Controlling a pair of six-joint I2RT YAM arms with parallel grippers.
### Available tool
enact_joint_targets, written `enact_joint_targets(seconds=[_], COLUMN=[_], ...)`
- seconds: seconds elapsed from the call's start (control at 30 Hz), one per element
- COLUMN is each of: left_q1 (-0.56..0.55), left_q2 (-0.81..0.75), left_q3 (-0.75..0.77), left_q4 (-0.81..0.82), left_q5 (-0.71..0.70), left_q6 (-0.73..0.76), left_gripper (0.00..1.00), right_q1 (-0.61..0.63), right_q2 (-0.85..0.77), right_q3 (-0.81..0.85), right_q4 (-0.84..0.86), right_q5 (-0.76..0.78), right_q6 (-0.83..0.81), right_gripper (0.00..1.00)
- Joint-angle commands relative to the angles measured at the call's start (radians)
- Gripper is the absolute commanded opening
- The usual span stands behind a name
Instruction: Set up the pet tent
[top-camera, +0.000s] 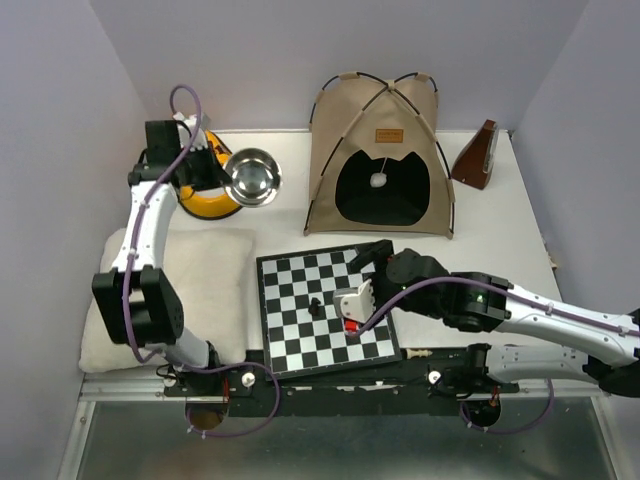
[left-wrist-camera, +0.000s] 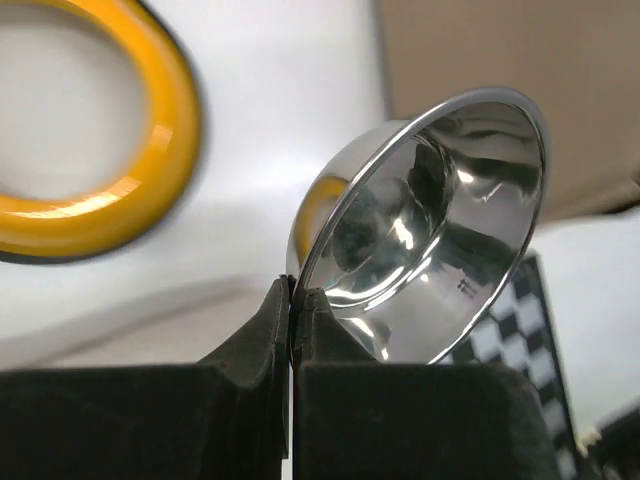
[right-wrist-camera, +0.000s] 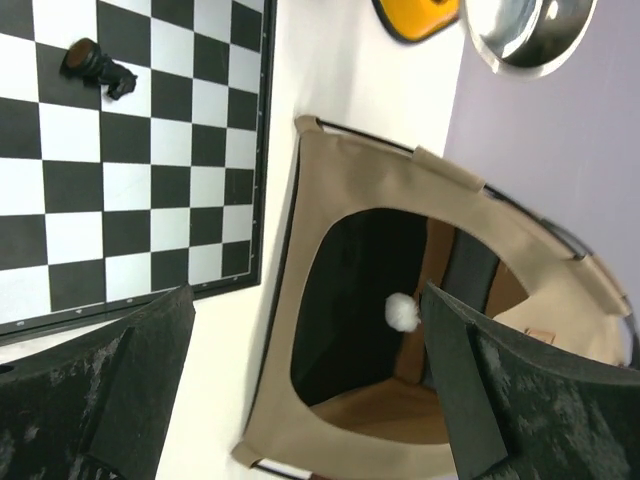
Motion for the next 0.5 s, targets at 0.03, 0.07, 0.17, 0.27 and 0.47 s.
enact_joint_targets(seconds=[0.03, 0.07, 0.17, 0.27, 0.47], left_q1=[0.132, 0.151, 0.172, 0.174, 0.183], left_q2=[0.269, 0.323, 0.470, 0.588, 0.727], left_q3=[0.284, 0.329, 0.450, 0.570, 0.694], left_q4=[-0.116, -0.110, -0.100, -0.134, -0.207], left_q5=[-0.266, -0.292, -0.351, -0.384, -0.429], left_q6=[0.155, 0.150, 0.168, 0.198, 0.268], left_gripper=[0.00, 0.00, 0.00, 0.00, 0.33], right_q1=[-0.070, -0.089, -0.132, -0.148, -0.158], right_q2=[-0.024, -0.020, -0.017, -0.020, -0.024], right_q3=[0.001, 0.009, 0.030, 0.038, 0.042], right_q4=[-0.056, -0.066, -0.086, -0.097, -0.111], right_q5=[-0.006, -0.012, -0.026, -0.024, -0.027], right_q6=[0.156, 0.163, 0.176, 0.179, 0.185], right_gripper=[1.00, 1.00, 1.00, 1.00, 1.00])
